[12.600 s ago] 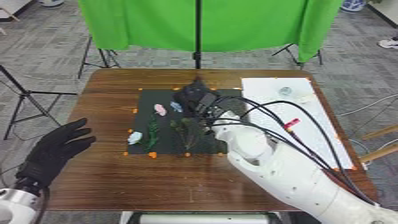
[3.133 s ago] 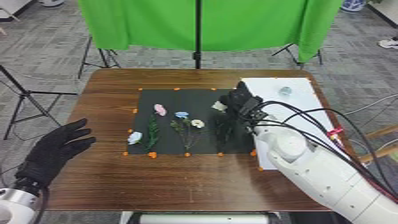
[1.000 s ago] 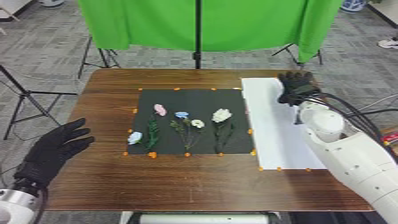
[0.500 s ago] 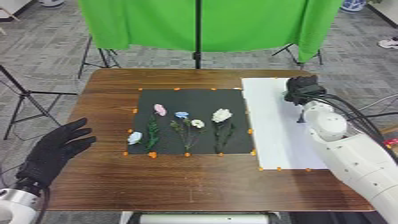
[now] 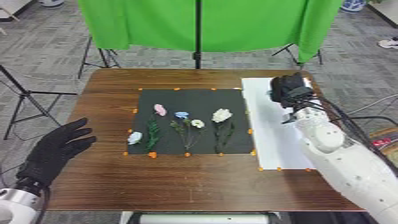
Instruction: Arrange flowers
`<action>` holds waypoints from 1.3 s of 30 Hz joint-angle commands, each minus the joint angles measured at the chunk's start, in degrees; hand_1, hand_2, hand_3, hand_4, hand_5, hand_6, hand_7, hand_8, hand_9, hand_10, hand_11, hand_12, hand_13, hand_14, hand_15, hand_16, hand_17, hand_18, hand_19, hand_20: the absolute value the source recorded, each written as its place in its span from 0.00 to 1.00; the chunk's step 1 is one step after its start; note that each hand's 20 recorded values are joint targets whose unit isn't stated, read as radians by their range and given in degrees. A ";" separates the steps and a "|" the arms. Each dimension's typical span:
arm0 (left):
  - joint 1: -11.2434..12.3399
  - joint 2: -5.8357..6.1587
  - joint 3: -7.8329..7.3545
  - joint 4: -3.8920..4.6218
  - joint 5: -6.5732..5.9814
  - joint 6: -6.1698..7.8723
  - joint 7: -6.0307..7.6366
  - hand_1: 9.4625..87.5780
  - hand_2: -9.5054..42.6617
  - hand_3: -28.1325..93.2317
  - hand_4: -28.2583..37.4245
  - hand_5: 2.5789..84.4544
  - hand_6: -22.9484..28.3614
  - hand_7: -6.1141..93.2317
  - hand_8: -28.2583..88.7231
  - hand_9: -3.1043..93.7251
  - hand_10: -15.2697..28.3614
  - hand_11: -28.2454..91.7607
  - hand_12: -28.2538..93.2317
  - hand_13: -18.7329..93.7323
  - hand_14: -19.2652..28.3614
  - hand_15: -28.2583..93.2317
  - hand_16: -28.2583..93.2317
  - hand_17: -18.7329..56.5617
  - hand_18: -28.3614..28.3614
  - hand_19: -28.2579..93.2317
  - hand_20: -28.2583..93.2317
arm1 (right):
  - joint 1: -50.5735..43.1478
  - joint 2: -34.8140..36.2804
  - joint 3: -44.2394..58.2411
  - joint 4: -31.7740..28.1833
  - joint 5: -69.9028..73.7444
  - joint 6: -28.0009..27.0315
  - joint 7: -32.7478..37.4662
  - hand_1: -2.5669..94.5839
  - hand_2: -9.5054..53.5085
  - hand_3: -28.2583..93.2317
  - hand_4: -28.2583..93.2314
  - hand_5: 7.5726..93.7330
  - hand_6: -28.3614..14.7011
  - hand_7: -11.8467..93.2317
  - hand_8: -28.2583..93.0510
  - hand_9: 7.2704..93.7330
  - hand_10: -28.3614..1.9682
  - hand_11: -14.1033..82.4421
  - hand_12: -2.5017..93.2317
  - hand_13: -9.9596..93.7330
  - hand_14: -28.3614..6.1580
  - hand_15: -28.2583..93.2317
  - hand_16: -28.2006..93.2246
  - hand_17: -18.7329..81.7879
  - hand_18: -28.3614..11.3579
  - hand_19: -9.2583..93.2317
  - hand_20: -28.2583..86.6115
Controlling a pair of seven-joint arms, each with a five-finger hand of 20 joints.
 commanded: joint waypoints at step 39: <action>1.12 -0.84 -0.72 0.14 0.30 -0.26 -0.88 0.21 0.17 0.81 0.02 0.39 0.55 0.26 0.16 0.36 0.67 0.44 0.36 0.42 0.77 0.52 0.21 0.16 0.91 0.66 0.23 | -25.95 -2.01 13.37 -27.91 -4.43 -25.78 -9.00 0.29 0.00 0.93 0.00 0.54 0.69 0.45 0.07 0.66 0.66 0.49 0.28 0.70 0.66 0.69 0.42 0.35 0.19 0.66 0.57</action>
